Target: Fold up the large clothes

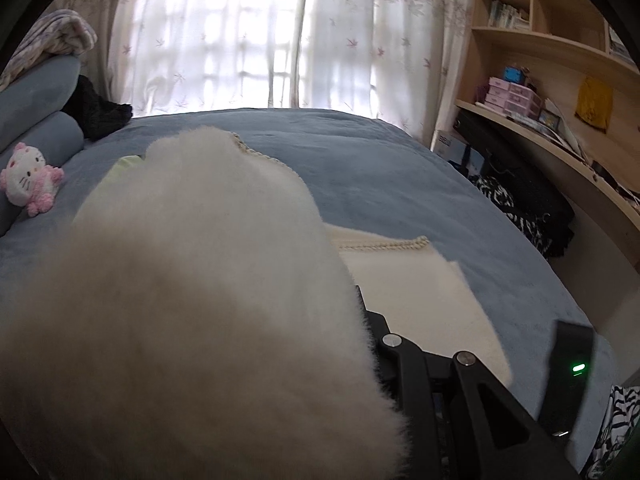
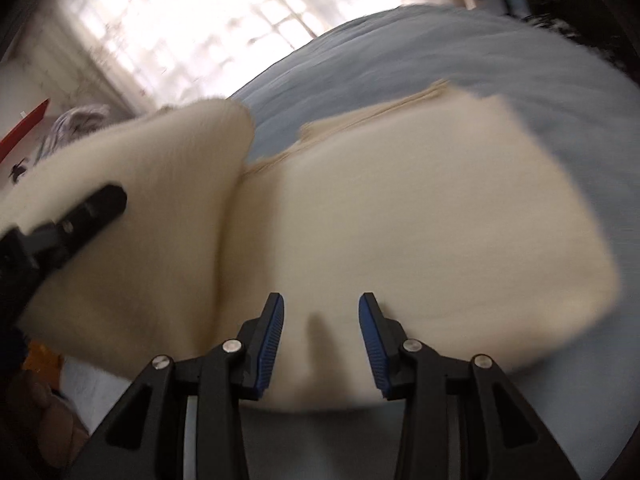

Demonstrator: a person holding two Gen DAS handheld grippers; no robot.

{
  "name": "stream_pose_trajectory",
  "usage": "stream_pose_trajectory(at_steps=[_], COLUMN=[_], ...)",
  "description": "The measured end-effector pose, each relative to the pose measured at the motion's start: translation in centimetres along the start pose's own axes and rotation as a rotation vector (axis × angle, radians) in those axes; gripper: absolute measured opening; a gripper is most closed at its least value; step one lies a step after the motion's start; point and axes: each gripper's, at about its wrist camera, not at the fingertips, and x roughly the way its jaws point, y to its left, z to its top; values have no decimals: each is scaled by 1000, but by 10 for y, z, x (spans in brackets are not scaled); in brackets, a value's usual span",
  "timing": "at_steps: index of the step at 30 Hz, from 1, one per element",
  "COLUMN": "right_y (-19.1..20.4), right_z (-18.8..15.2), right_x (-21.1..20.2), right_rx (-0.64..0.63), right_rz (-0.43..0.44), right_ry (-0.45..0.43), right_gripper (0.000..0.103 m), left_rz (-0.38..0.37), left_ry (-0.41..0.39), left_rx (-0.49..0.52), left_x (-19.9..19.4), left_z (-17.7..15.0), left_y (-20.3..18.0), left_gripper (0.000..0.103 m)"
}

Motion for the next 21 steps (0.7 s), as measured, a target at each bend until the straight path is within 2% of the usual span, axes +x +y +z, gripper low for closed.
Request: stream_pose_trajectory(at_steps=[3, 8, 12, 15, 19, 21], right_y=[-36, -82, -107, -117, -127, -130], right_z=[5, 9, 6, 5, -1, -3], right_x=[-28, -58, -67, -67, -69, -70], right_rx=[46, 133, 187, 199, 209, 211], right_rz=[-81, -150, -160, -173, -171, -169], right_ry=[-53, -110, -121, -114, -108, -108], right_gripper=[39, 39, 39, 39, 39, 39], left_rz=[-12, 2, 38, 75, 78, 42], left_ry=[15, 25, 15, 43, 62, 84], left_rx=[40, 128, 273, 415, 454, 419], left_x=[10, 31, 49, 69, 76, 75], left_z=[-5, -15, -33, -55, -68, -66], left_y=[-20, -57, -96, -123, -133, -130], left_gripper=[21, 21, 21, 22, 22, 22])
